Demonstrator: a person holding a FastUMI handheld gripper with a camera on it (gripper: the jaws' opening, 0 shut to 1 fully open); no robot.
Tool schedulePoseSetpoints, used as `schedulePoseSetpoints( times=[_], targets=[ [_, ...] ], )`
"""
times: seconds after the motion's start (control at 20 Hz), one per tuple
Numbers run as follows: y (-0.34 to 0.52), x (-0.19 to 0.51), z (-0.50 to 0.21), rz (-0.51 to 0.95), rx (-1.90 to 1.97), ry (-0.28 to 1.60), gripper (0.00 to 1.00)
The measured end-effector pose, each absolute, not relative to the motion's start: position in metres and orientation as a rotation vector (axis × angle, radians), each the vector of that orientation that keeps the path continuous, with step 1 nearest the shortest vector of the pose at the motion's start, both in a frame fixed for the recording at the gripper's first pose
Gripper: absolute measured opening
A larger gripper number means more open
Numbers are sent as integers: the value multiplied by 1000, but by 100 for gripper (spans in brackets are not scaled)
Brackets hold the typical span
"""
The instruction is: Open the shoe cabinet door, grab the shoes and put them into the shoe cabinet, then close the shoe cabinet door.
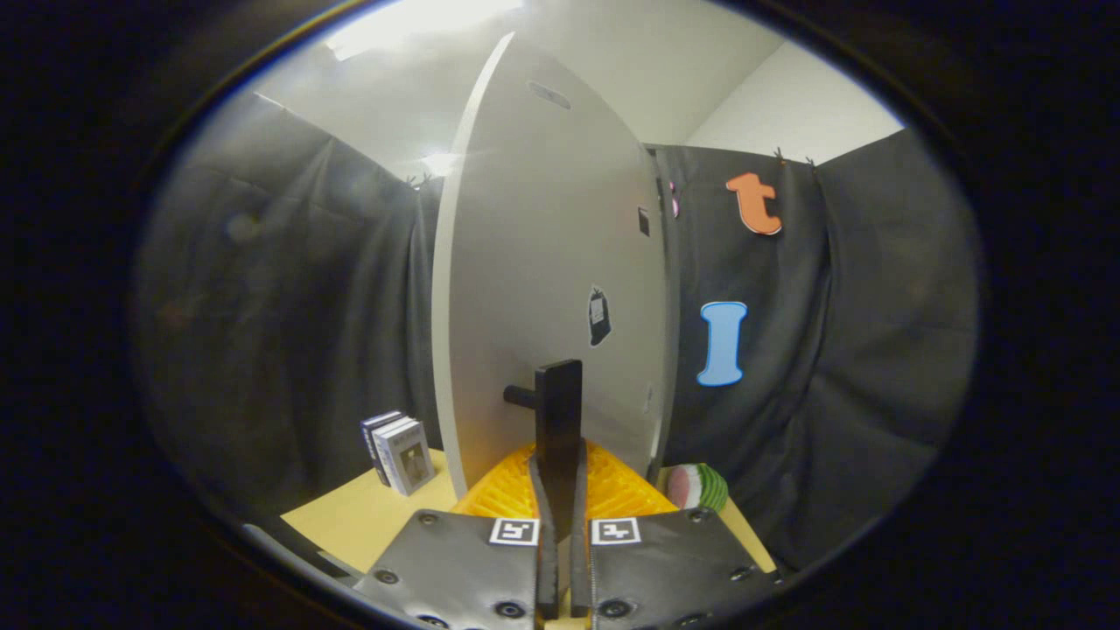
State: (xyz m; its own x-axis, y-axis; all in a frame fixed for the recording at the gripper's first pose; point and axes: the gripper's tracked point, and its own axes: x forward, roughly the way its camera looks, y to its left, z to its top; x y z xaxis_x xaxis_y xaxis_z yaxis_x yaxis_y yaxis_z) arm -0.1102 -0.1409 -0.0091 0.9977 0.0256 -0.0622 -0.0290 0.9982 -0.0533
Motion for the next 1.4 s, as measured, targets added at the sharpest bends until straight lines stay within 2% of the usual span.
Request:
schedulePoseSetpoints(
  times=[0.5, 0.8, 1.0, 1.4],
  targets=[
    [-209, -125, -6, -67, -108, 57, 6],
    [-250, -120, -5, -71, -46, 69, 5],
    [-273, -118, -5, -41, -16, 73, 2],
    [-298, -129, -8, 59, 76, 108, 4]
  ],
)
